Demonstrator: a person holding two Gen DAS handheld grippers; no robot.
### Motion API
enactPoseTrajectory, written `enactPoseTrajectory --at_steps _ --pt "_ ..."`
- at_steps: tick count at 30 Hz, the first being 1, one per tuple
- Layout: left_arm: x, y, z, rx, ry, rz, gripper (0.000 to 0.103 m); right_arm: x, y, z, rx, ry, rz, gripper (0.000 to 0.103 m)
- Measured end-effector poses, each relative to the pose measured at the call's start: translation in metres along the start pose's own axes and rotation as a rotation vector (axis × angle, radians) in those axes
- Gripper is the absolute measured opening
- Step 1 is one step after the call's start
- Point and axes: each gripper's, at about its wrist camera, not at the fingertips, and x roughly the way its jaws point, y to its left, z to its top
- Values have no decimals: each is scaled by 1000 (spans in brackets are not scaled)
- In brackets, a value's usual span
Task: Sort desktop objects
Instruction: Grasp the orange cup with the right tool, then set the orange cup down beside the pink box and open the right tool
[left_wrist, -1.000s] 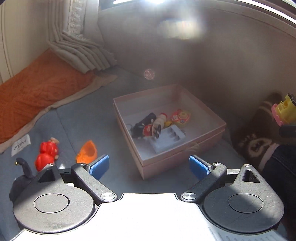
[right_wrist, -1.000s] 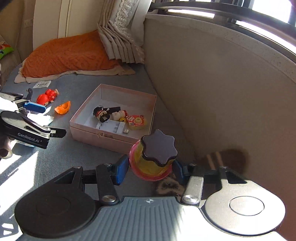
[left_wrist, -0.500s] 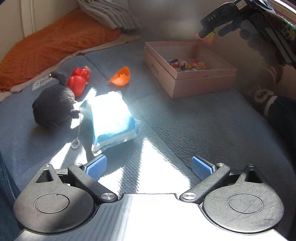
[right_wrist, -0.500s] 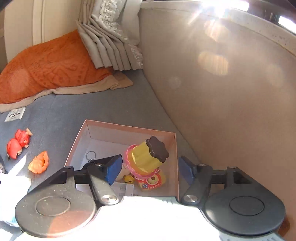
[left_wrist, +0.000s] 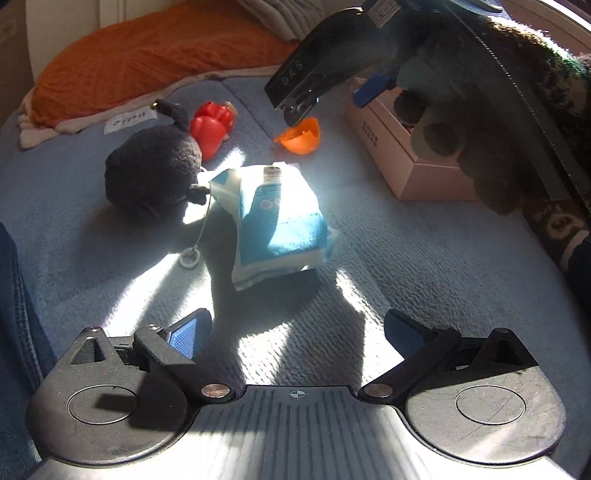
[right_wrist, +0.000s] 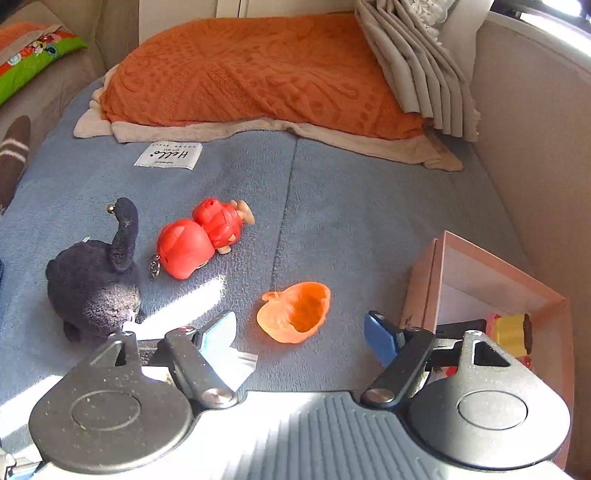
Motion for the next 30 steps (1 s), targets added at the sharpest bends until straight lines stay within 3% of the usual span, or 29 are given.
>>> enactPoseTrajectory --at_steps 4,6,7,13,17,20,26,27,29,30 --pt "7 -1 -3 1 10 9 102 36 15 2 29 42 -86 76" --pt "9 0 -2 -6 13 9 102 40 15 -1 23 49 -88 62" --pt "10 2 -2 -17 18 4 102 39 13 -4 17 56 -77 49" --pt "14 4 -1 -36 42 -1 102 0 7 -32 -56 23 -38 49" --pt "16 2 -3 -25 49 7 102 -47 -6 -67 -57 25 55 49" --pt "18 1 -4 -20 56 17 102 -74 -17 -97 -75 35 74 49" --pt "23 -6 -8 30 54 52 102 -86 -49 -145 -80 34 -57 49" --pt "23 -7 -8 36 54 57 102 -84 -56 -148 -71 30 -86 52" --pt "23 -9 -10 52 51 69 102 -81 -68 -154 -35 26 -136 69" --pt "23 -9 -11 62 49 73 102 -82 -75 -156 -13 25 -145 71"
